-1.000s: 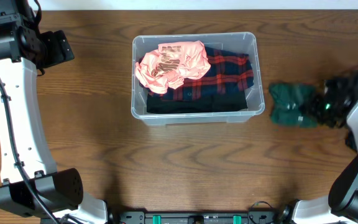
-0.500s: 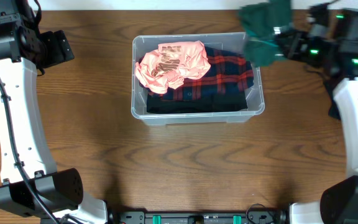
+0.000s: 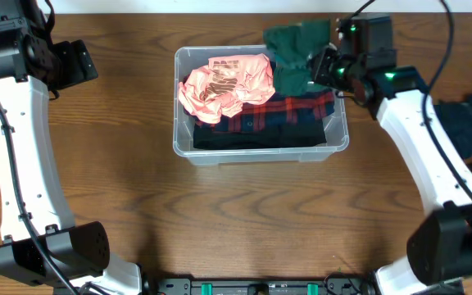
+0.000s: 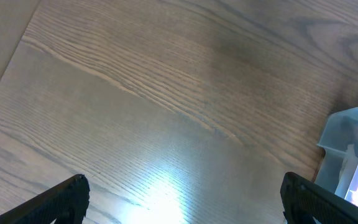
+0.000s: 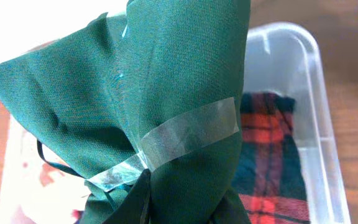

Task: Pack container
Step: 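Lift the green garment and lower it into the bin's right side, then open the right gripper and move it to the dark navy garment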

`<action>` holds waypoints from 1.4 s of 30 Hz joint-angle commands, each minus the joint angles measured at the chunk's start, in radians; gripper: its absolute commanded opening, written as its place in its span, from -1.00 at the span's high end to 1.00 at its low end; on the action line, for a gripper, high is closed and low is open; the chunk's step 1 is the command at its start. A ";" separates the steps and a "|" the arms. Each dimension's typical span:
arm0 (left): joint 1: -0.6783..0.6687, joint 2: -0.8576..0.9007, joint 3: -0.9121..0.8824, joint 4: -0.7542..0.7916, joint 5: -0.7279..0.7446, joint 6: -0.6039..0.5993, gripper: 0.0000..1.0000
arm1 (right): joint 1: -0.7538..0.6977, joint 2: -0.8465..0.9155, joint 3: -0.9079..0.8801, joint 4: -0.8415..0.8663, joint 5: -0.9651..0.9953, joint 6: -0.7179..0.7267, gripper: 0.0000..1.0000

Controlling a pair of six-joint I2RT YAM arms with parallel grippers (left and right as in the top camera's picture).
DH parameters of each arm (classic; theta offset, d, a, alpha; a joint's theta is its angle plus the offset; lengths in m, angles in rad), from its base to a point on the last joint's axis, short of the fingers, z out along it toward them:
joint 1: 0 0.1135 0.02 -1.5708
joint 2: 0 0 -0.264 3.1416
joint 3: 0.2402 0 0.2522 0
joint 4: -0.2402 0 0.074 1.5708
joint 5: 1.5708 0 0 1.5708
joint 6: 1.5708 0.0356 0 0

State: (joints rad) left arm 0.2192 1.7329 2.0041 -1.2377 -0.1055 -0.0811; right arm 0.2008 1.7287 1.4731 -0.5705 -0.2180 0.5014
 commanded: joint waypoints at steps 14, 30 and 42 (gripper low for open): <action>0.003 0.012 -0.006 -0.003 -0.011 -0.005 -0.96 | 0.000 0.044 0.041 -0.037 0.057 -0.118 -0.98; 0.003 0.012 -0.006 -0.003 -0.011 -0.005 -0.96 | 0.037 0.142 0.133 -0.022 0.057 -0.256 0.81; 0.003 0.012 -0.006 -0.003 -0.011 -0.005 -0.96 | 0.057 0.321 0.140 -0.047 0.058 -0.258 0.85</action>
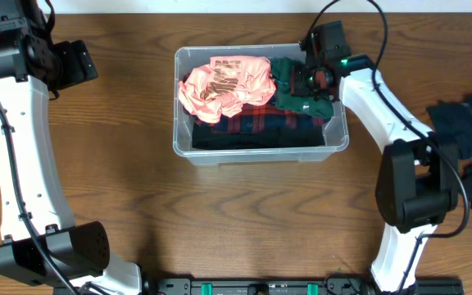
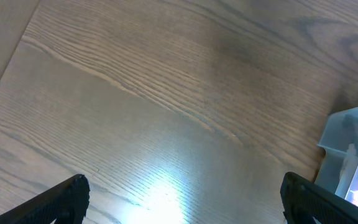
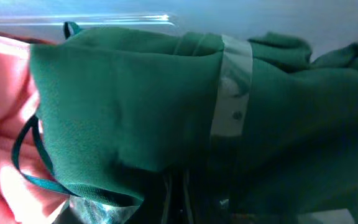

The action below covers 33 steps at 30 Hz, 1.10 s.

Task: Pack container
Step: 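Open the right gripper and move it to the dark navy garment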

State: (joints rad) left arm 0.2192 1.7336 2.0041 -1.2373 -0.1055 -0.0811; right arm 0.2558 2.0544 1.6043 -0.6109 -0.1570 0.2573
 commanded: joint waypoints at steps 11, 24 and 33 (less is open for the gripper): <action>0.003 0.011 -0.006 -0.003 -0.011 -0.005 -0.96 | -0.131 -0.257 0.170 -0.106 -0.003 -0.031 -0.80; 0.003 0.011 -0.006 -0.003 -0.011 -0.005 -0.96 | -0.639 -0.366 0.169 -0.401 -0.004 -0.064 -0.99; 0.003 0.011 -0.006 -0.003 -0.011 -0.005 -0.96 | -0.866 -0.254 0.114 -0.383 -0.004 -0.079 -0.99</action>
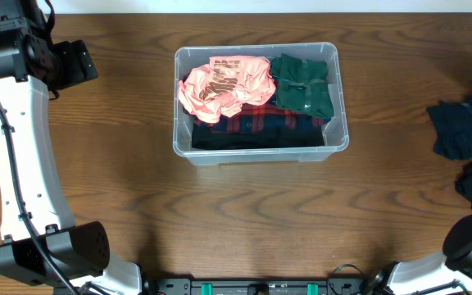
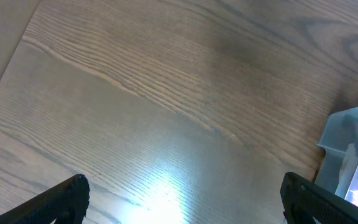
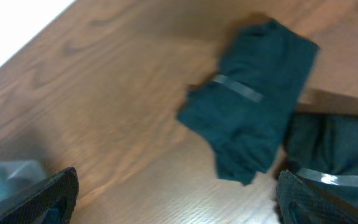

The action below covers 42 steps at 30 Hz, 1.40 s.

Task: Pack container
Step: 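Open the right gripper and move it to the dark navy garment, then grasp the dark navy garment and carry it over the bin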

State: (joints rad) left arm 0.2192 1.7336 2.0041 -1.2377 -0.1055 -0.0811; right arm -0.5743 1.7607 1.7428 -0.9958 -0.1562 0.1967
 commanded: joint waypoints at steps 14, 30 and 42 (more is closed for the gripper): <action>0.003 0.011 -0.006 -0.003 -0.011 -0.005 -0.96 | -0.093 0.278 -0.077 -0.025 0.049 0.034 -0.90; 0.003 0.011 -0.006 -0.003 -0.011 -0.005 -0.96 | -0.093 0.391 -0.141 0.108 0.111 0.035 -0.78; 0.003 0.011 -0.006 -0.003 -0.011 -0.005 -0.96 | -0.092 0.391 -0.273 0.283 0.088 0.035 0.14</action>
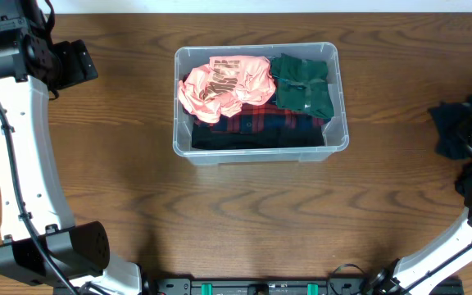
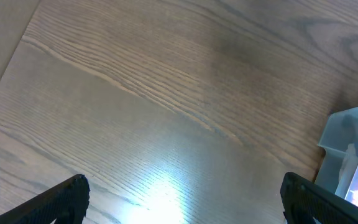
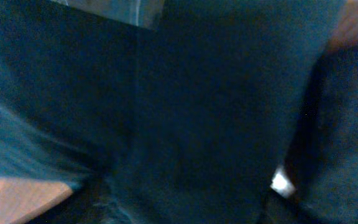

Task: Pack container
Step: 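Grasp the dark navy garment and carry it over the bin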

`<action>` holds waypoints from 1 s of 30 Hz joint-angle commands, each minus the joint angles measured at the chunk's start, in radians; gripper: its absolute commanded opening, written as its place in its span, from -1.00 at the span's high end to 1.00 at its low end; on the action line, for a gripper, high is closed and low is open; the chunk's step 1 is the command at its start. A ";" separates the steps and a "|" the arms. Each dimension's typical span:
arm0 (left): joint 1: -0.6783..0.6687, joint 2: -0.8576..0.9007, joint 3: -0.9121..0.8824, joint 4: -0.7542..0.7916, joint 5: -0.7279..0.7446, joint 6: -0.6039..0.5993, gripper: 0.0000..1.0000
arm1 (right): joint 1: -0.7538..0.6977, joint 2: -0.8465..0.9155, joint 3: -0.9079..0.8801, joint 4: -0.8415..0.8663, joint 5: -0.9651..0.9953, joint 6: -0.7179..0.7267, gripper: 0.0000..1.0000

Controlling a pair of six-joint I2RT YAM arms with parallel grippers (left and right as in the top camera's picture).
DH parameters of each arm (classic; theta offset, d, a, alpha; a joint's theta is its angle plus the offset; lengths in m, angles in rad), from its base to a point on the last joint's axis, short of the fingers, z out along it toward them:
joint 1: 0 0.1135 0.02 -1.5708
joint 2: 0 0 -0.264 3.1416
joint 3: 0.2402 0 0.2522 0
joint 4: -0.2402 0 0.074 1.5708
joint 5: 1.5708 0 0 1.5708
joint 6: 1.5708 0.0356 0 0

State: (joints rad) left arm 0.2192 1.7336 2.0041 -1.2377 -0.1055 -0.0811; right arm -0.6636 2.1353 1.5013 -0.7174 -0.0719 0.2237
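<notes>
The clear plastic container (image 1: 180,98) stands mid-table. Inside it lie a pink garment (image 1: 224,82), a folded green garment (image 1: 303,82) at the right end and a red plaid piece (image 1: 256,121) beneath them. A pile of dark blue clothes (image 1: 453,131) lies at the table's right edge. My right gripper is down on that pile. Dark teal cloth (image 3: 216,112) fills the right wrist view, and the fingers do not show against it. My left gripper (image 2: 185,199) hangs open over bare wood, left of the container's corner (image 2: 353,155).
More dark clothing lies nearer the front at the right edge. The left arm (image 1: 23,139) runs down the left side of the table. The wooden tabletop (image 1: 244,213) stretches in front of the container.
My right gripper was open above the dark clothes at the right, and is now down against the dark teal cloth. The container's contents and the left arm are unchanged.
My right gripper held the green garment above the container's right end. It then had the garment down inside the container. After that it was open over the dark pile at the right, with the green garment left in the container. Now it is against that pile.
</notes>
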 commanded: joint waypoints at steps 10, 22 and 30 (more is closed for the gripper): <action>0.003 0.011 -0.006 -0.003 -0.011 -0.005 -0.96 | 0.042 -0.024 0.015 -0.032 -0.093 0.007 0.97; 0.003 0.011 -0.006 -0.003 -0.011 -0.005 -0.96 | 0.306 -0.332 0.202 -0.194 -0.094 -0.057 0.97; 0.003 0.011 -0.006 -0.003 -0.011 -0.005 -0.96 | 0.542 -0.524 0.202 -0.244 -0.129 -0.063 0.98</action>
State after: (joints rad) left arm 0.2192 1.7336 2.0041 -1.2377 -0.1059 -0.0811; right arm -0.1913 1.6455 1.6905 -0.9546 -0.1726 0.1825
